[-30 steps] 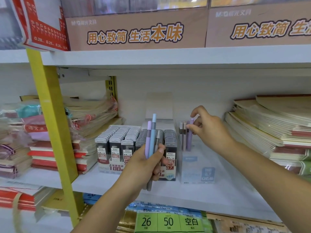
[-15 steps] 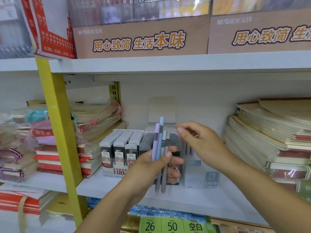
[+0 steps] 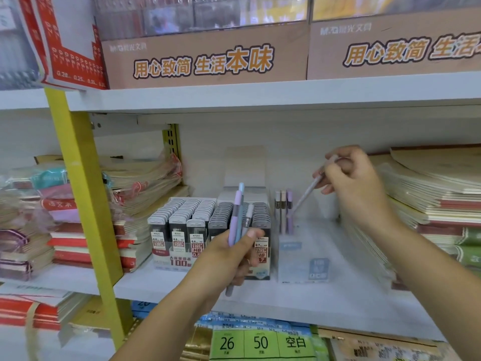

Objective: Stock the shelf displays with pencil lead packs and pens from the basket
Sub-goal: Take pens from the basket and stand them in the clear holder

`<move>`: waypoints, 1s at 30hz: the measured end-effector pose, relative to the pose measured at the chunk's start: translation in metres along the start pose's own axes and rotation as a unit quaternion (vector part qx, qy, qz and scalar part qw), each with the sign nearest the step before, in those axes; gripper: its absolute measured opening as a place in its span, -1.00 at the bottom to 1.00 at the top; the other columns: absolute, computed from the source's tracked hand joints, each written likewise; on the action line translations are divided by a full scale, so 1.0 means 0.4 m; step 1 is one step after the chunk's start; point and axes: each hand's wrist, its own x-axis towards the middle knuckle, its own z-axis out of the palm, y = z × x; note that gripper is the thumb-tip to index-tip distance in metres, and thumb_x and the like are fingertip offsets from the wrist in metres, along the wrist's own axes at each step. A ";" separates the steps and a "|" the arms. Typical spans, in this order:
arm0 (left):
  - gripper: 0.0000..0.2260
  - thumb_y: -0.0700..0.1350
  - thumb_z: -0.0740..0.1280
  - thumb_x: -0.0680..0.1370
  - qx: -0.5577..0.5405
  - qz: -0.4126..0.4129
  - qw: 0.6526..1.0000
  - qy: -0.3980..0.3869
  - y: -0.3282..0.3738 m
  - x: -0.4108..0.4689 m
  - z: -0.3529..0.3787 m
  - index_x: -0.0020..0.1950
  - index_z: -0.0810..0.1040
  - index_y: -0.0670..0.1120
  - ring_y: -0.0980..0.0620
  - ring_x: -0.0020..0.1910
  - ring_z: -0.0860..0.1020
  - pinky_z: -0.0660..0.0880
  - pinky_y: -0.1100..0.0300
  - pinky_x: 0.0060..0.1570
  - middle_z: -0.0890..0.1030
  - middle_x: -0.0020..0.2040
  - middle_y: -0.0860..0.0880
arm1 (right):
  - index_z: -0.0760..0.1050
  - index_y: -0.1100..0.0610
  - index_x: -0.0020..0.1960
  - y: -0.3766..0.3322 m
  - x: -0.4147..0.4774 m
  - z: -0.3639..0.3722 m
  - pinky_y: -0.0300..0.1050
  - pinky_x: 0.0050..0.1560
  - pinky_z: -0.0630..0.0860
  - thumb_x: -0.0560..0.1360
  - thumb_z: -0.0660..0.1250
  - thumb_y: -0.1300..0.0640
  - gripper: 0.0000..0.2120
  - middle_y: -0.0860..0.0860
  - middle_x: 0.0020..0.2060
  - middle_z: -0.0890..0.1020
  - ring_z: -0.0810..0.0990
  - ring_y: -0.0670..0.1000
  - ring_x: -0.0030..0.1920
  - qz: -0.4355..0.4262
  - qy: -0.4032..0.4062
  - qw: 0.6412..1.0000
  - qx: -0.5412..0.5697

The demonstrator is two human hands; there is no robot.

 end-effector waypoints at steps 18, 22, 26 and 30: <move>-0.79 -0.02 0.21 0.68 -0.032 0.023 0.999 0.019 -0.020 0.025 -0.024 0.16 0.62 0.00 0.10 -0.50 0.34 0.26 0.30 -0.55 0.55 -0.32 -0.02 | 0.30 -0.08 0.04 0.130 0.040 0.039 -0.14 -0.18 0.36 0.57 0.32 0.10 -0.80 -0.03 -0.17 0.61 0.54 -0.01 -0.14 -0.086 -0.172 0.919 -0.343; -0.80 0.00 0.21 0.68 -0.023 0.028 0.999 0.019 -0.022 0.027 -0.024 0.14 0.63 0.03 0.11 -0.50 0.38 0.28 0.30 -0.54 0.57 -0.30 -0.02 | 0.39 0.03 0.08 0.129 0.044 0.047 -0.12 -0.22 0.38 0.57 0.32 0.11 -0.87 0.02 -0.17 0.57 0.53 0.04 -0.18 -0.117 -0.154 0.902 -0.386; -0.79 0.00 0.22 0.68 -0.020 0.032 0.999 0.018 -0.023 0.023 -0.026 0.06 0.66 0.11 0.10 -0.49 0.38 0.28 0.28 -0.53 0.59 -0.30 -0.02 | 0.48 0.08 0.05 0.137 0.035 0.060 -0.15 -0.23 0.29 0.55 0.35 0.08 -0.88 0.05 -0.15 0.58 0.53 0.06 -0.10 -0.109 -0.141 0.901 -0.396; -0.81 -0.02 0.26 0.66 -0.037 0.033 0.999 0.017 -0.021 0.017 -0.021 0.07 0.67 0.08 0.10 -0.48 0.39 0.31 0.29 -0.51 0.59 -0.28 -0.03 | 0.56 0.10 0.09 0.143 0.032 0.058 -0.12 -0.16 0.18 0.54 0.35 0.05 -0.83 0.07 0.01 0.62 0.40 0.08 0.12 -0.101 -0.150 0.854 -0.487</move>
